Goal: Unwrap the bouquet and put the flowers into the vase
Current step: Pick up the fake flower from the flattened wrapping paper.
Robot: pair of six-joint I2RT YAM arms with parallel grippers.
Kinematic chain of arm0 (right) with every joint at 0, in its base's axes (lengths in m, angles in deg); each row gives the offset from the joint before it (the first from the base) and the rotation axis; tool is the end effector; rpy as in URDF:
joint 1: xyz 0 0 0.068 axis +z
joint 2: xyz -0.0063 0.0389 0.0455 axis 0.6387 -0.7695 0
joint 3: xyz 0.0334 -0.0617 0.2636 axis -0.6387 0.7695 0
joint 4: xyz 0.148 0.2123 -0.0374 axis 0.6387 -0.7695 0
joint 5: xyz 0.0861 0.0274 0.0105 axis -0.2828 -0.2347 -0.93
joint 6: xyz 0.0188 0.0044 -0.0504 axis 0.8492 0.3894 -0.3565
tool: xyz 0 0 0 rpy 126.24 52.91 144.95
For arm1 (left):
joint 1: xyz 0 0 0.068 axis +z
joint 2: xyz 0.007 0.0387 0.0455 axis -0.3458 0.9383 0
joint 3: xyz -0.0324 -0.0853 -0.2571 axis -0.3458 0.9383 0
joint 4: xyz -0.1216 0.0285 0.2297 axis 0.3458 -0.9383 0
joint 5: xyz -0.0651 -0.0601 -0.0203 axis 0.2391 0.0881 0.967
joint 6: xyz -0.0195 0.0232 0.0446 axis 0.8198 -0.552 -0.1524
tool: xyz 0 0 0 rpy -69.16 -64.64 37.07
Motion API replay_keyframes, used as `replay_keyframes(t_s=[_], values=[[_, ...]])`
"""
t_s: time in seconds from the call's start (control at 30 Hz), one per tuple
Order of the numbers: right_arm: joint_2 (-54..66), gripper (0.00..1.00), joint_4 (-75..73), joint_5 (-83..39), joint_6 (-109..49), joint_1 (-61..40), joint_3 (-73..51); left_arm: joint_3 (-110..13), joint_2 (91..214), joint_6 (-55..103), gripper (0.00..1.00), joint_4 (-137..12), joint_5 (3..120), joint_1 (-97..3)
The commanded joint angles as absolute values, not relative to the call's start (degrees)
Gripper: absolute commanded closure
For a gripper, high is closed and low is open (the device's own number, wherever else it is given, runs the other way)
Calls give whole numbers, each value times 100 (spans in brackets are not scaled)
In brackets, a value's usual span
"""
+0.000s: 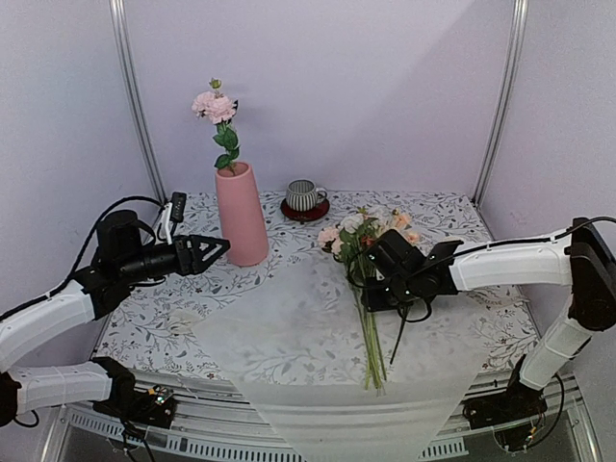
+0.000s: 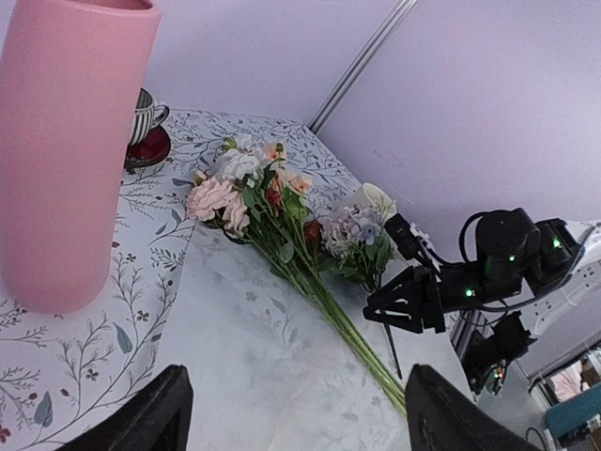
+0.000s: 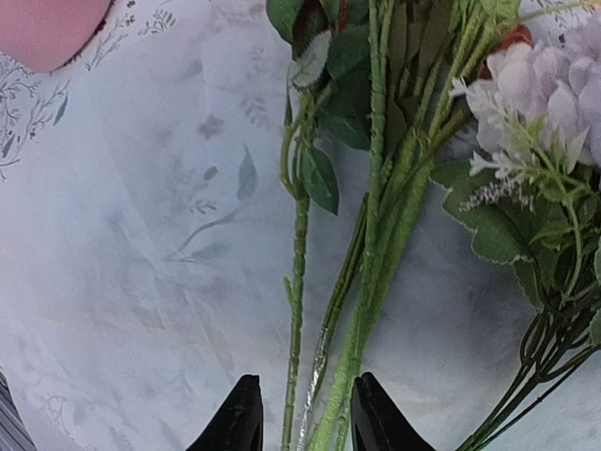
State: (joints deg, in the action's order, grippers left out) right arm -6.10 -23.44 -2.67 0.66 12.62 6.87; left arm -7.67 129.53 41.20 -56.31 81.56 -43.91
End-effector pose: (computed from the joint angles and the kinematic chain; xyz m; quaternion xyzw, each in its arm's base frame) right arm 0.2053 0.2545 0.1922 -0.0961 0.9520 0.1263 0.2617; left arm 0.1879 -0.1009 0.2670 0.1153 0.7650 -0.4403 0.4557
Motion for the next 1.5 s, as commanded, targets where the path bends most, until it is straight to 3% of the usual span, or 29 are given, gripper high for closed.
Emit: replay_keyframes(t_s=[0.0,0.13,0.27,1.47], values=[[-512,67,-2445,-560,266,1253,1095,-721,12969,4138,20,-5463,8198,-4480],[-417,68,-2292,-814,376,1256,1448,-711,13009,4156,20,-5379,8188,-4515],[-352,75,-2193,-942,432,1252,1637,-740,13112,4197,21,-5303,8188,-4561],[-826,77,-2805,-1079,104,1403,1217,-913,13361,4142,22,-5413,7929,-4827]])
